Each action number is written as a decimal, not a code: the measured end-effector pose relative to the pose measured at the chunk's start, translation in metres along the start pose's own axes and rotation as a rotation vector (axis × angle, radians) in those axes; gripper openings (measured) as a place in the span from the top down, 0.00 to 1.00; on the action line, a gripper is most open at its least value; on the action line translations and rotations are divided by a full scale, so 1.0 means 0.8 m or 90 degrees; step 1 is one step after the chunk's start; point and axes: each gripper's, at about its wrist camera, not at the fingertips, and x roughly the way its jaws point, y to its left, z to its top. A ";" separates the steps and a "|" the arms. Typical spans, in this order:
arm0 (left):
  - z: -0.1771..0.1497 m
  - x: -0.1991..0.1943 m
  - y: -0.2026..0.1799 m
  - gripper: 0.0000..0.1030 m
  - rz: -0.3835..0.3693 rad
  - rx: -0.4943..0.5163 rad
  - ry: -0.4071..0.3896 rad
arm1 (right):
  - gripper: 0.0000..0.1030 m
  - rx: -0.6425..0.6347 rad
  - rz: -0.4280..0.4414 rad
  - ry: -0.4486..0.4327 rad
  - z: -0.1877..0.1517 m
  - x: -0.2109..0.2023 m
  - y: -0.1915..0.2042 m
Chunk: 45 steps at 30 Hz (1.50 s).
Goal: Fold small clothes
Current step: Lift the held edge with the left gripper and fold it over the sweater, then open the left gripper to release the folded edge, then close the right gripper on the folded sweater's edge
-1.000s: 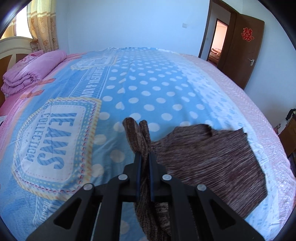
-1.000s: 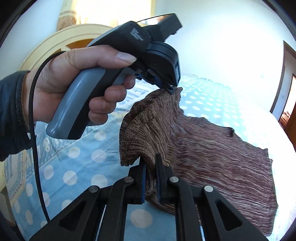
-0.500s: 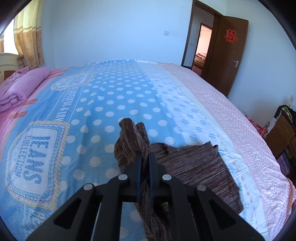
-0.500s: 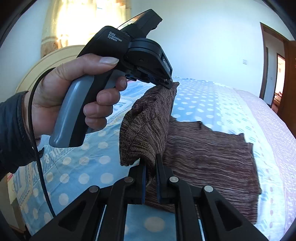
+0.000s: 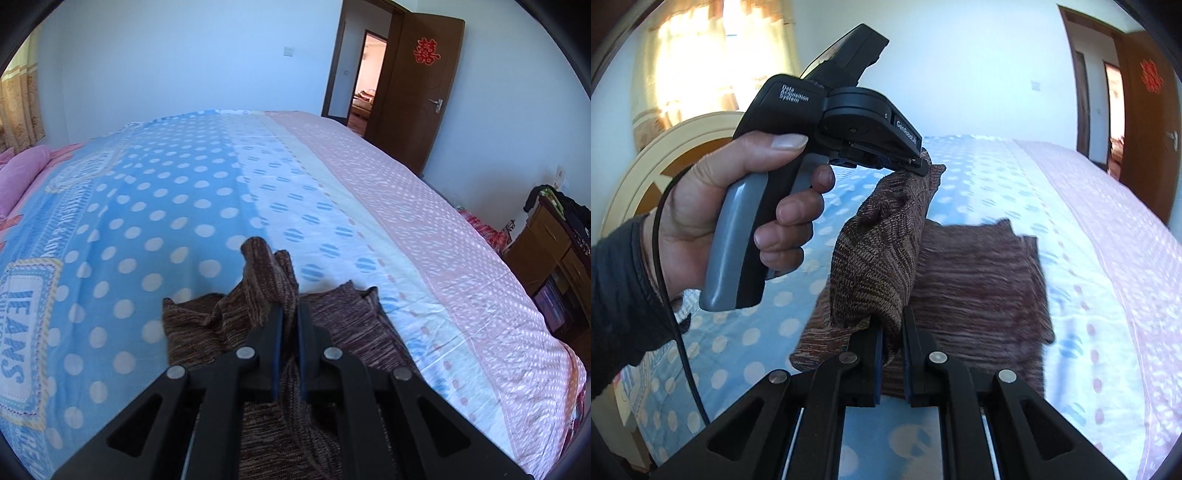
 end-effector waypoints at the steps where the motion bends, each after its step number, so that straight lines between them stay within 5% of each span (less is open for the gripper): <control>1: 0.000 0.006 -0.006 0.93 -0.005 0.001 0.003 | 0.93 0.011 0.002 0.004 -0.001 -0.001 -0.006; 14: -0.015 0.082 -0.086 0.93 -0.018 0.072 0.055 | 0.93 0.187 0.031 0.072 -0.039 0.007 -0.091; 20: -0.024 0.097 -0.112 0.92 -0.009 0.105 0.036 | 0.93 0.262 0.043 0.089 -0.058 0.012 -0.130; 22: -0.023 0.092 -0.114 0.83 -0.008 0.102 0.035 | 0.93 0.284 0.047 0.091 -0.065 0.011 -0.139; 27: -0.040 0.034 -0.090 0.32 0.006 0.104 -0.033 | 0.88 0.276 0.025 0.076 -0.068 -0.012 -0.144; 30: -0.071 0.001 -0.053 0.29 0.063 0.113 -0.059 | 0.48 0.259 -0.052 0.028 -0.062 -0.042 -0.145; 34: -0.123 -0.023 -0.003 0.23 0.129 0.110 -0.082 | 0.45 0.204 -0.095 -0.021 -0.018 -0.053 -0.139; 37: -0.145 -0.006 0.022 0.22 0.153 0.091 -0.049 | 0.55 0.160 -0.057 0.030 0.026 -0.001 -0.130; 41: -0.157 0.012 0.041 0.22 0.128 0.038 -0.025 | 0.59 0.139 -0.093 0.110 0.066 0.099 -0.143; 42: -0.158 0.012 0.042 0.22 0.123 0.033 -0.028 | 0.66 0.139 -0.100 0.134 0.069 0.124 -0.150; 43: -0.158 0.011 0.044 0.22 0.120 0.029 -0.030 | 0.89 0.139 -0.111 0.154 0.068 0.142 -0.158; 45: -0.162 0.010 0.048 0.18 0.117 0.019 -0.026 | 0.96 0.147 -0.134 0.153 0.069 0.149 -0.163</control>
